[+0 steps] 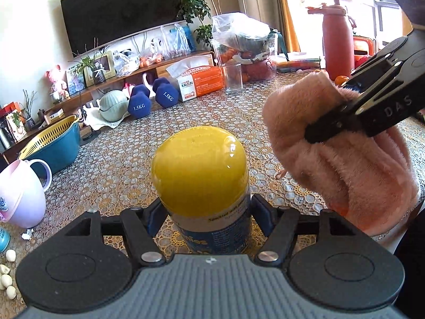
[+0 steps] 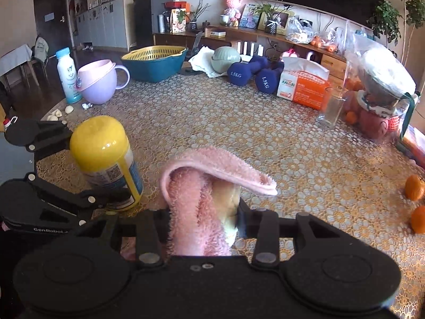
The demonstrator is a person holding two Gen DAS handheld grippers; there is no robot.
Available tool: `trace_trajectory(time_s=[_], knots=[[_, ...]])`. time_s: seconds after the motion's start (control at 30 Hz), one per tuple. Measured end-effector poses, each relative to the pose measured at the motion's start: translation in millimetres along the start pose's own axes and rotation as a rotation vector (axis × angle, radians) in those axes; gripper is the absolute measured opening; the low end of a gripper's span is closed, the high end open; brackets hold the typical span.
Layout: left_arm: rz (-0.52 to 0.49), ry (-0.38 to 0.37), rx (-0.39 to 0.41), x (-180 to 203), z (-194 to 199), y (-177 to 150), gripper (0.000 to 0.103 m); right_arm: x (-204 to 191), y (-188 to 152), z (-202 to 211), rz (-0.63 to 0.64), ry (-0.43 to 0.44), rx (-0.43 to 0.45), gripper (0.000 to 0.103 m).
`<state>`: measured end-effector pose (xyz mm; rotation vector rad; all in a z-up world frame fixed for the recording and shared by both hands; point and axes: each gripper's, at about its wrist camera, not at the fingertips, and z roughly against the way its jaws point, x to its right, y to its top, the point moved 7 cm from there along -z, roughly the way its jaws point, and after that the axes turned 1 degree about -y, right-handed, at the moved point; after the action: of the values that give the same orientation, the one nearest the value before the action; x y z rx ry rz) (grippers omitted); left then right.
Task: Clean container
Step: 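Rub the towel in the right gripper over the bottle's label held by the left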
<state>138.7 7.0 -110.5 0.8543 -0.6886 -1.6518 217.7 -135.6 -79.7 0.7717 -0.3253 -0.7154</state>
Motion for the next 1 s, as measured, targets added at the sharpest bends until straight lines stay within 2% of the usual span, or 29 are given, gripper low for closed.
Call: trace_trajectory(time_s=[0.17, 0.37, 0.6, 0.63, 0.7, 0.87, 1.0], knots=[[0.012, 0.006, -0.003, -1.7, -1.0, -5.0, 0.078, 6.0, 1.2, 15.3, -0.04, -0.005, 0.033, 0.041], [0.044, -0.005, -0.031, -3.7, -10.7, -15.9, 0.078, 2.8, 10.9, 30.8, -0.076, 0.021, 0.078, 0.041], [0.077, -0.02, -0.036, -1.7, -20.3, -20.6, 0.078, -24.4, 46.6, 50.6, -0.017, 0.062, 0.167, 0.041], [0.077, -0.024, -0.036, -0.8, -21.2, -21.2, 0.076, -28.6, 52.7, 52.7, -0.01, 0.07, 0.181, 0.041], [0.07, -0.026, -0.046, 1.0, -23.4, -22.3, 0.064, -37.2, 63.6, 56.0, 0.011, 0.085, 0.204, 0.041], [0.042, -0.006, -0.055, 4.5, -21.3, -21.2, 0.064, -63.1, 90.1, 54.4, 0.074, 0.128, 0.241, 0.041], [-0.014, 0.007, -0.068, 8.8, -14.6, -18.1, 0.064, -89.1, 94.4, 40.1, 0.171, 0.136, 0.223, 0.041]])
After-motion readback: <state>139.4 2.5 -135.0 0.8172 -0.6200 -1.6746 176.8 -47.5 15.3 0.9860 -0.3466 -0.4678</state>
